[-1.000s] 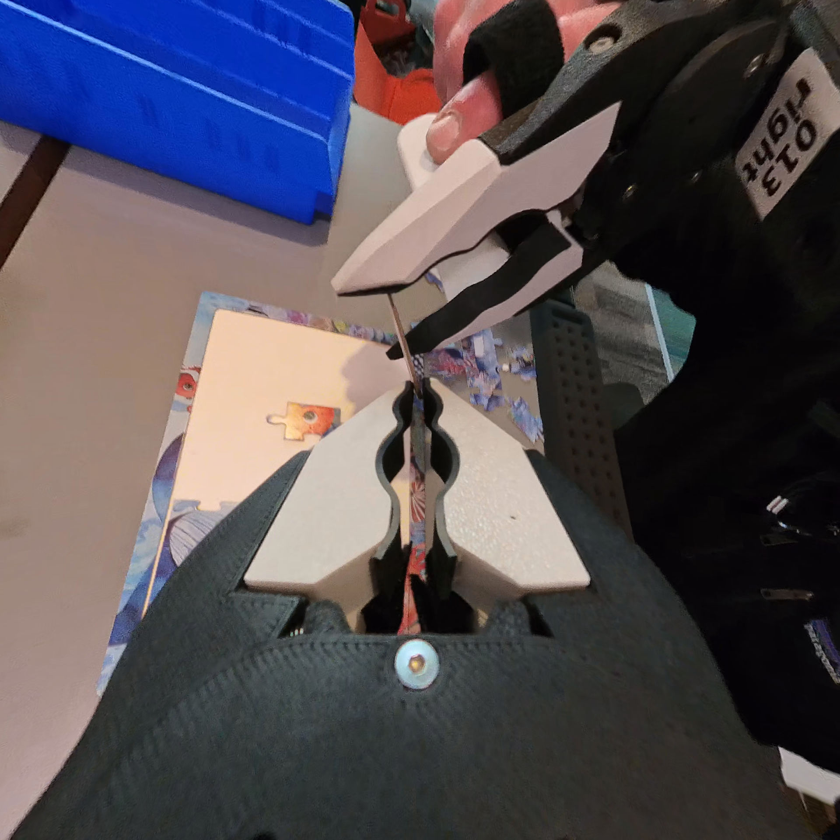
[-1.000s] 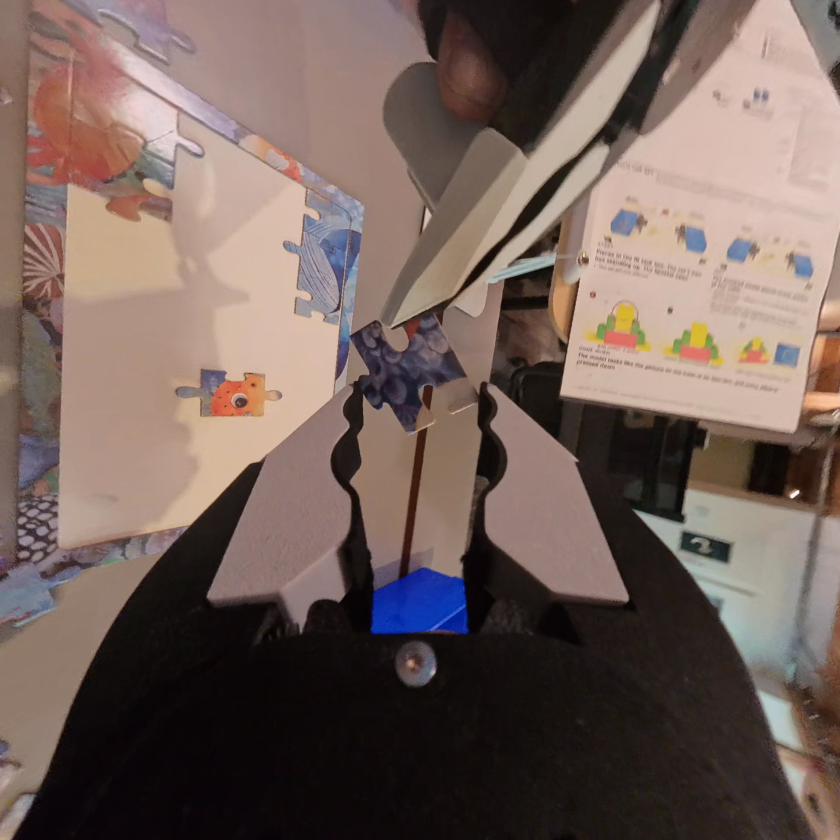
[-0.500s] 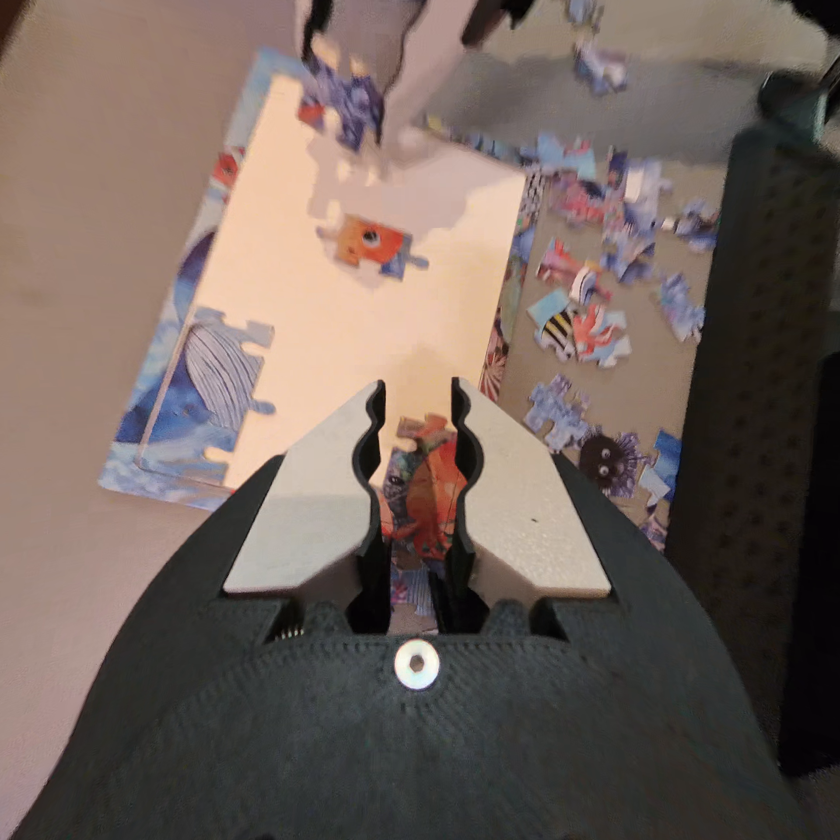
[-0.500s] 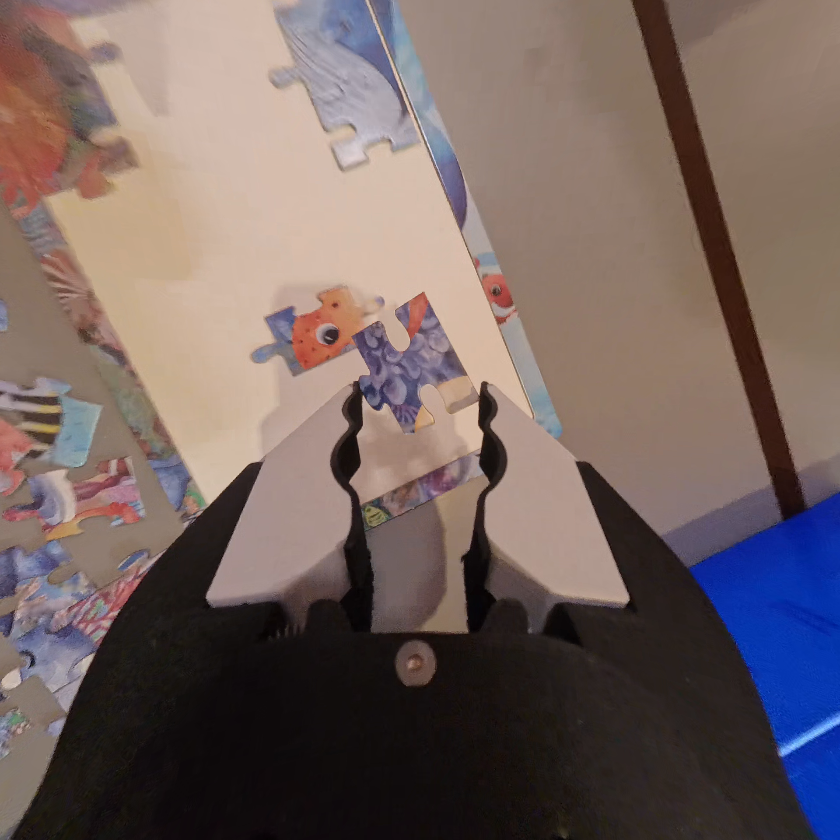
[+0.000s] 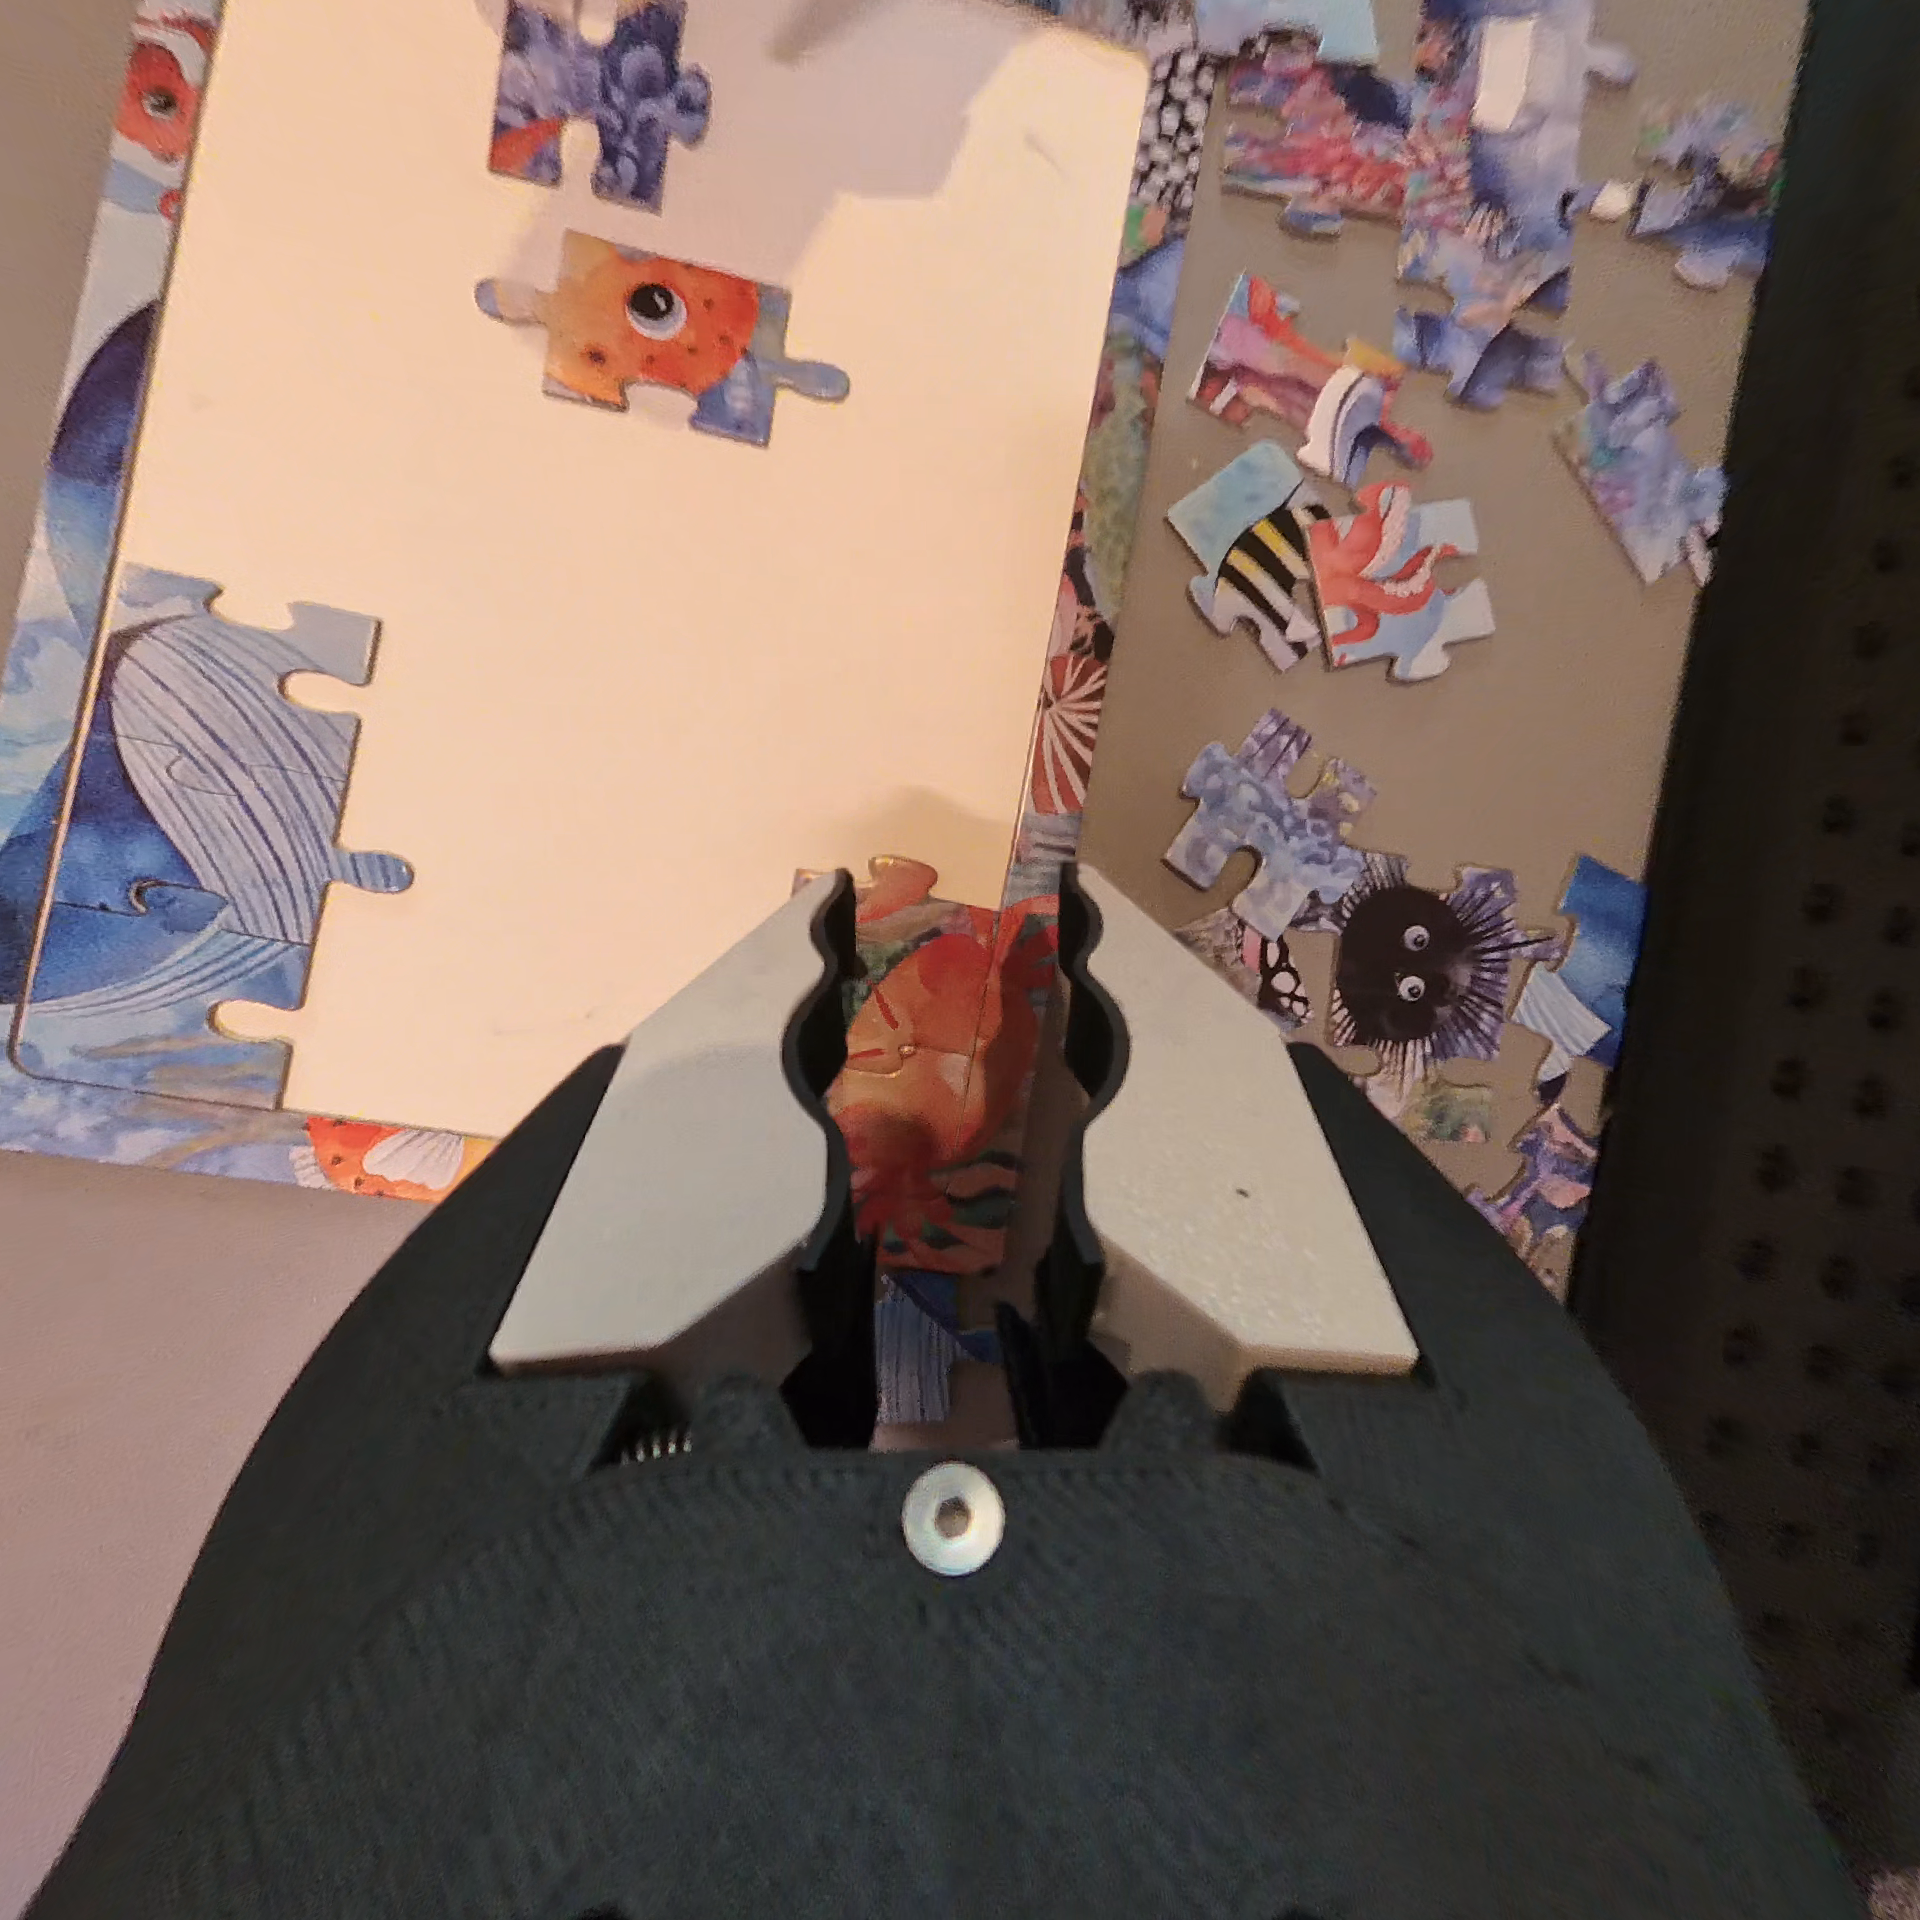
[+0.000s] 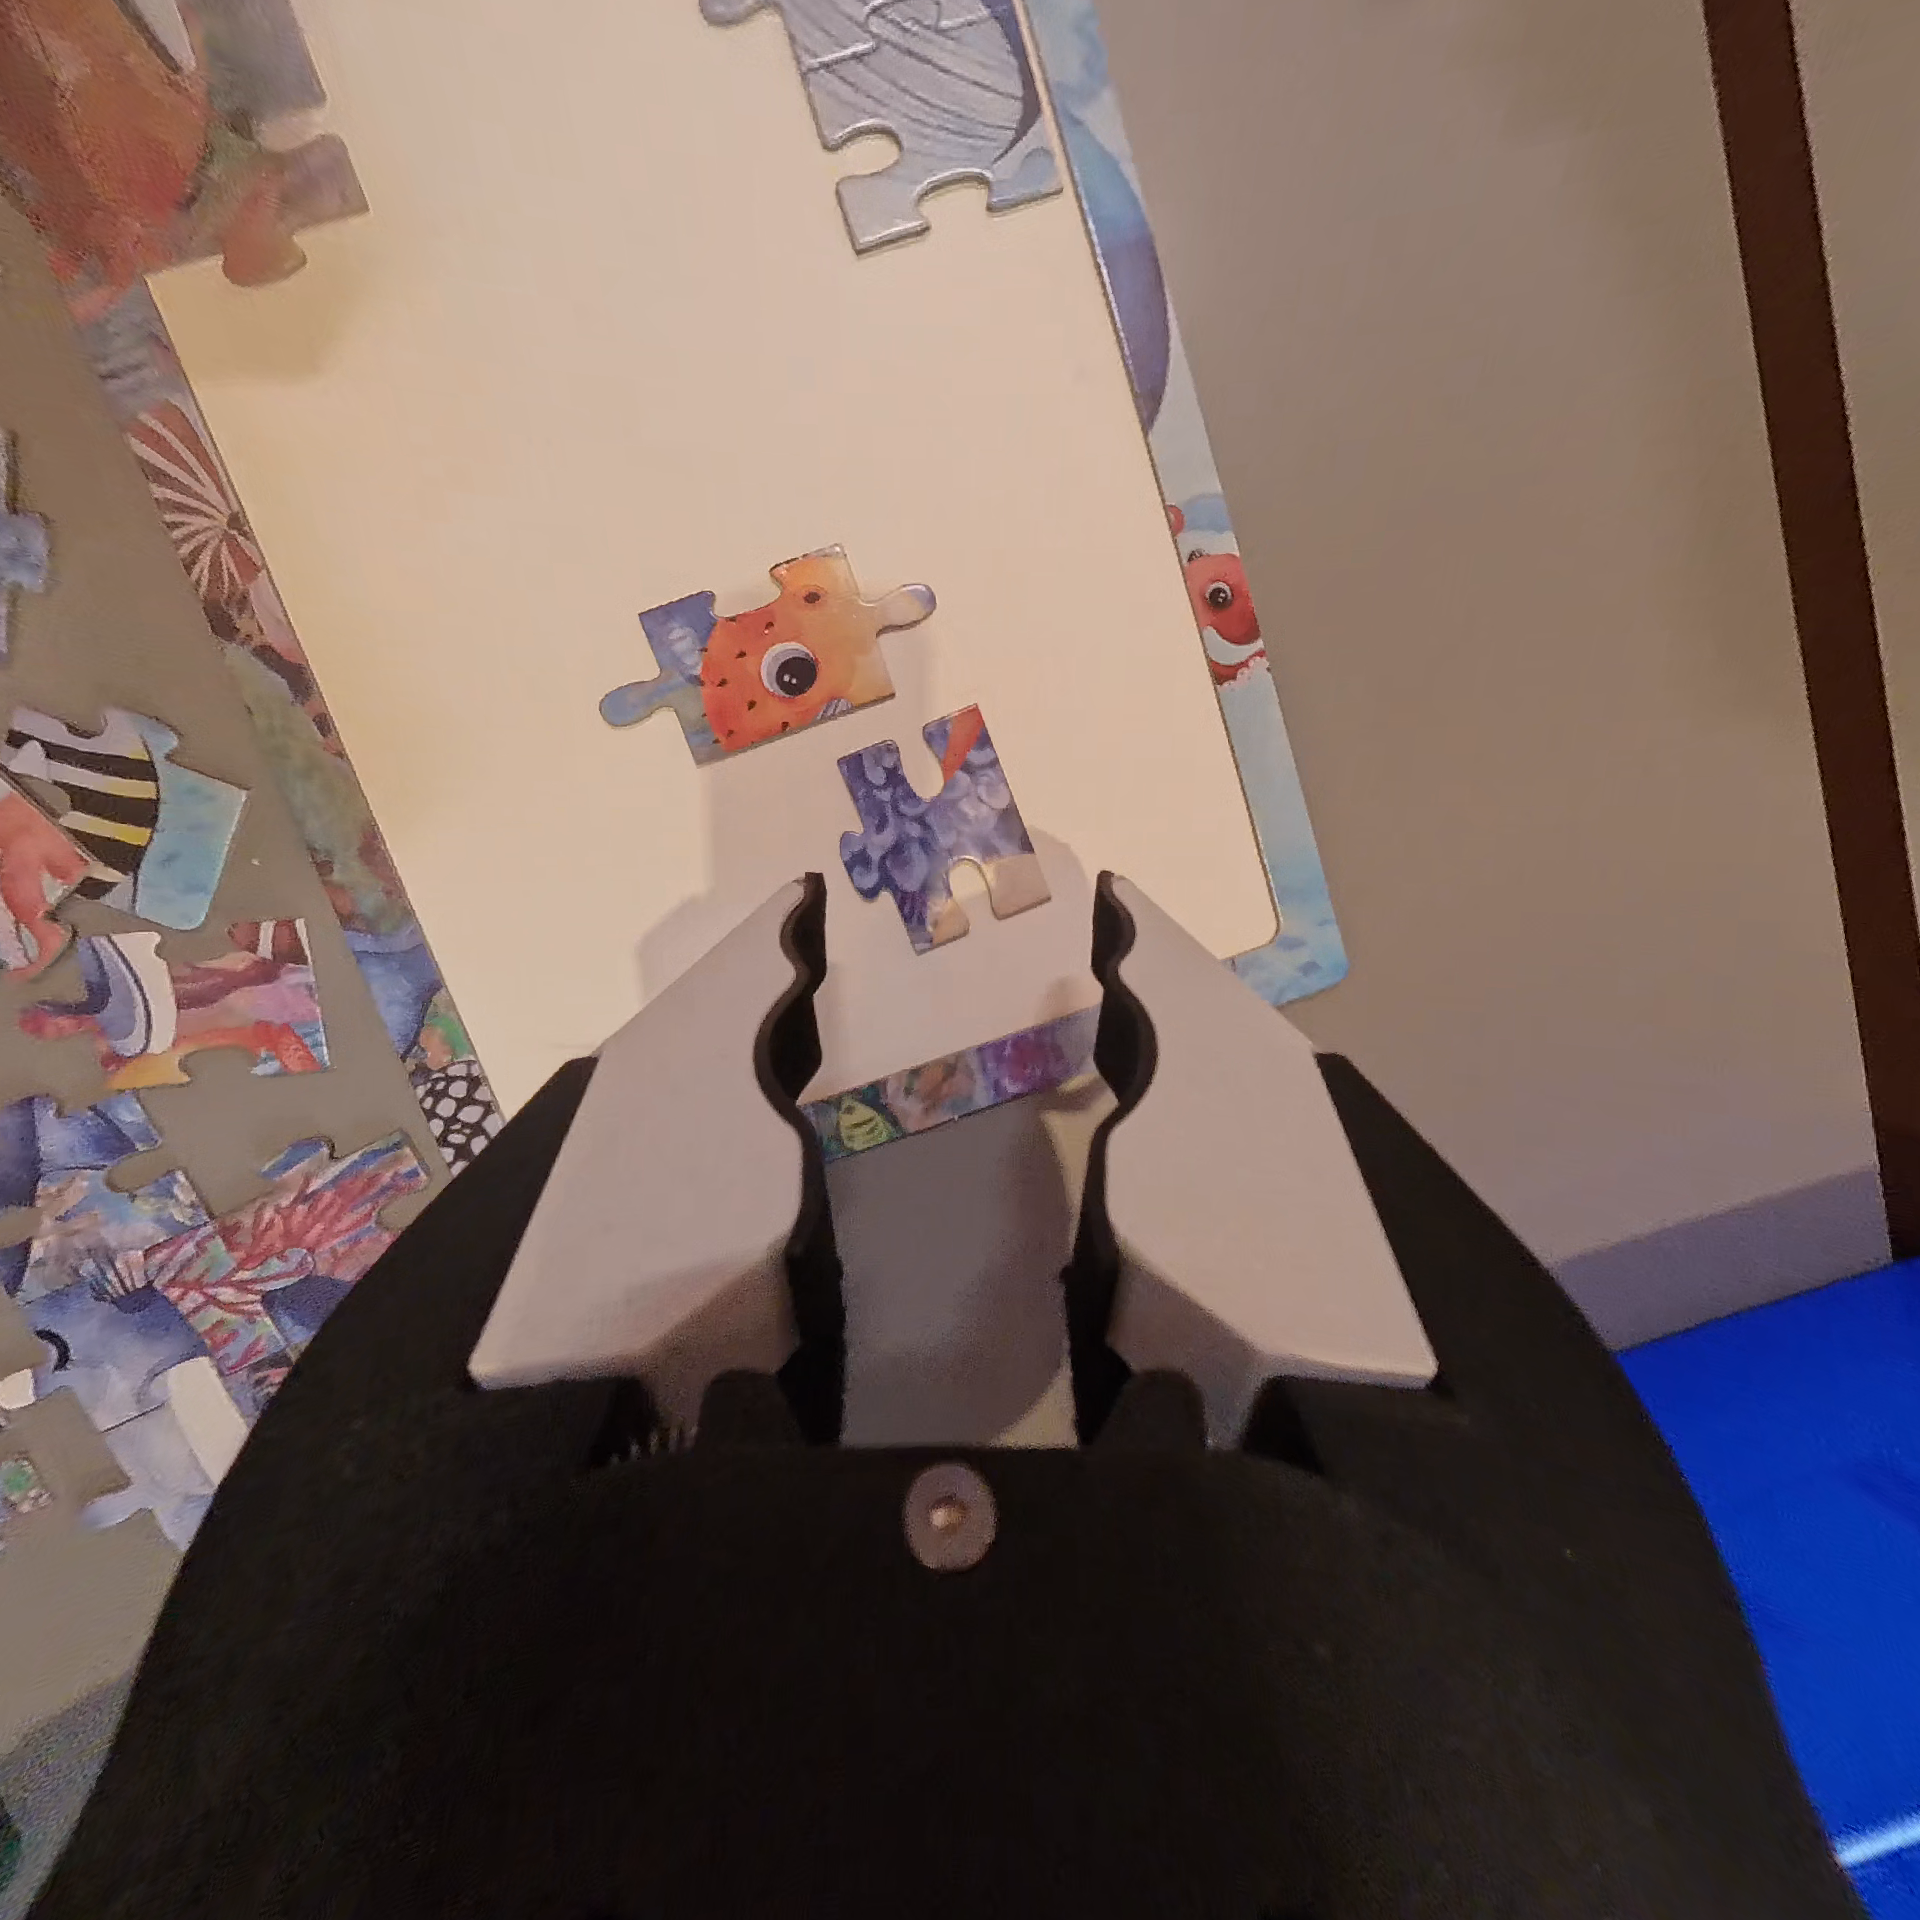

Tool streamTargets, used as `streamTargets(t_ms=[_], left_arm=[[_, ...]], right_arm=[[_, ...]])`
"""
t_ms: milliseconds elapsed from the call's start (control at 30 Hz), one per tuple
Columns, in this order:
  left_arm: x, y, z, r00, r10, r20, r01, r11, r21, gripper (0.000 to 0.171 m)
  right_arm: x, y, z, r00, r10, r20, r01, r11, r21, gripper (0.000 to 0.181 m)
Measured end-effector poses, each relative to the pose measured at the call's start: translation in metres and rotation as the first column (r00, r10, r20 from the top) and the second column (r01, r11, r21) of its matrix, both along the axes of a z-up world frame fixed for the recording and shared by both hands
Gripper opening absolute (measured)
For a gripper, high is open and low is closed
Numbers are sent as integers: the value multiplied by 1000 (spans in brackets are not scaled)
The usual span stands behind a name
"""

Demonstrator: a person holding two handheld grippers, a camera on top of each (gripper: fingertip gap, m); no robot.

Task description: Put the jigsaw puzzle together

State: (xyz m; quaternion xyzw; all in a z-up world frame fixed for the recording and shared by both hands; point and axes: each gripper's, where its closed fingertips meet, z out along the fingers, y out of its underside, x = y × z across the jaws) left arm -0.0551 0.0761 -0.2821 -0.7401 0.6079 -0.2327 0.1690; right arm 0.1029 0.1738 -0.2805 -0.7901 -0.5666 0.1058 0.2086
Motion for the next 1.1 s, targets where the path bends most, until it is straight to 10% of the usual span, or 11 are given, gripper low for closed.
streamTargets(t_ms=[233, 533, 833, 1100], left_arm=[[-2, -12, -17, 999, -27, -34, 28, 999, 32, 40], [4, -10, -17, 999, -30, -12, 31, 999, 25, 40], [78, 64, 21, 995, 50, 84, -63, 985, 159, 23], [133, 108, -15, 998, 65, 23, -68, 978, 196, 21]], right_arm=[[-24, 8, -30, 997, 57, 51, -55, 998, -40, 48], [-15, 45, -11, 948, -276, -156, 254, 956, -144, 24], [-1, 55, -25, 938, -326, -120, 306, 938, -160, 25], [3, 32, -28, 948, -291, -131, 258, 940, -225, 34]])
